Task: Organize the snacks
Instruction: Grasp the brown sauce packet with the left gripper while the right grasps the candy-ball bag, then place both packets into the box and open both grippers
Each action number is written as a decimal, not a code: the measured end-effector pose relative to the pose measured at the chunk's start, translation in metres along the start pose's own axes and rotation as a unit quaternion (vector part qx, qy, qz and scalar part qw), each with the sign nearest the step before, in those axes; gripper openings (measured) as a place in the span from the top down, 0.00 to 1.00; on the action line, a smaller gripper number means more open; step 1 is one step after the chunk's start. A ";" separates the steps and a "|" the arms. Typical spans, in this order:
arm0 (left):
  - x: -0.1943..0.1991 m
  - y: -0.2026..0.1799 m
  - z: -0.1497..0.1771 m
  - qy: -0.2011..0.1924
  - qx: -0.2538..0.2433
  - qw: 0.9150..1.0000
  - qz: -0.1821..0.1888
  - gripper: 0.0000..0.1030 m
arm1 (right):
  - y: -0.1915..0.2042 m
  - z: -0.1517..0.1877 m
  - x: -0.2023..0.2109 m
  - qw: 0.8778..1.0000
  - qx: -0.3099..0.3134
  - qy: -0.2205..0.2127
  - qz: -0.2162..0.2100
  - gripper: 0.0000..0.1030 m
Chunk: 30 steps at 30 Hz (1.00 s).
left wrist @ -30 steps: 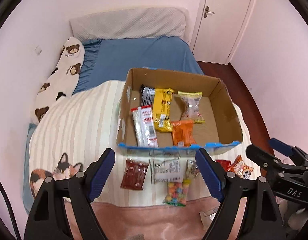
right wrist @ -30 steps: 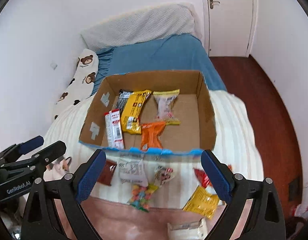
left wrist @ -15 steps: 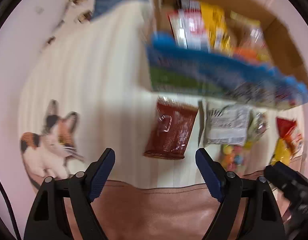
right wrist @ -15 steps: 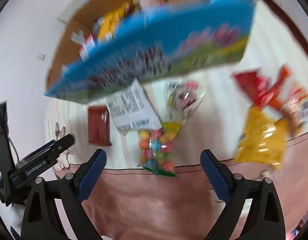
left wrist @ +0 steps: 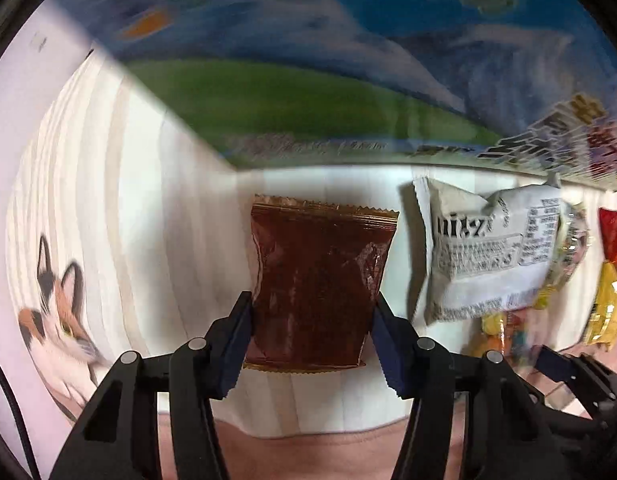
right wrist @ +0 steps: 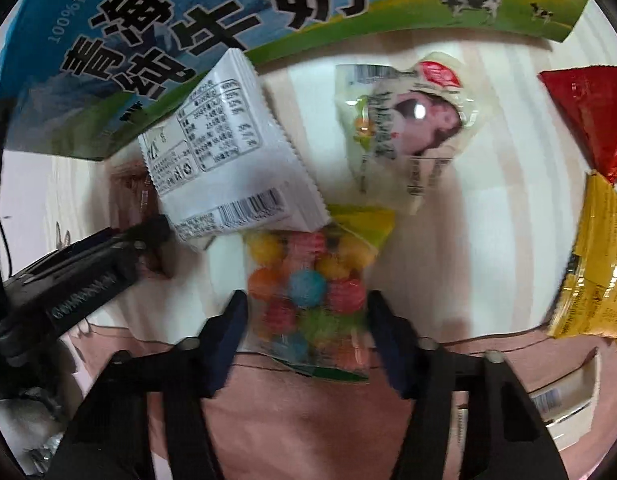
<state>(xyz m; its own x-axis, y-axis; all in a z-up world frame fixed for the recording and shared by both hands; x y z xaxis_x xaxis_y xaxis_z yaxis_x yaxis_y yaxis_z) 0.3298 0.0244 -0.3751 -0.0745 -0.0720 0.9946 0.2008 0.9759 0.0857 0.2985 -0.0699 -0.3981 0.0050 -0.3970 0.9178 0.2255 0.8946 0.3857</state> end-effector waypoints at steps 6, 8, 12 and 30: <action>0.006 0.014 0.054 0.017 0.059 0.997 0.035 0.48 | -0.017 0.027 0.003 0.999 0.022 0.025 0.012 0.44; 0.004 0.014 0.082 0.036 0.068 0.996 0.047 0.48 | -0.021 0.041 0.002 0.999 0.029 0.039 0.016 0.44; -0.009 0.007 0.117 0.071 0.076 0.992 0.072 0.47 | -0.029 0.064 -0.002 0.997 0.038 0.063 0.018 0.44; -0.005 -0.024 0.114 0.047 0.048 0.997 0.045 0.48 | -0.037 0.065 -0.014 0.999 0.002 0.053 -0.001 0.46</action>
<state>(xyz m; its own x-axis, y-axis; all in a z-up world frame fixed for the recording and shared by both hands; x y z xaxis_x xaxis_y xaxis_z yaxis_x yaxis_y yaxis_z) 0.2142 0.0245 -0.3885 0.0334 0.0027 0.9994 0.1073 0.9942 -0.0063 0.2269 -0.0845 -0.4194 0.1070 -0.4182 0.9020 0.2221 0.8944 0.3883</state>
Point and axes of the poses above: each gripper's, at about its wrist camera, not at the fingertips, and x roughly against the way its jaws point, y to its left, z to its underside, the point moved 4 cm from there along -x, roughly the way its jaws point, and after that the axes turned 2 degrees about -x, right-handed, at the moved point
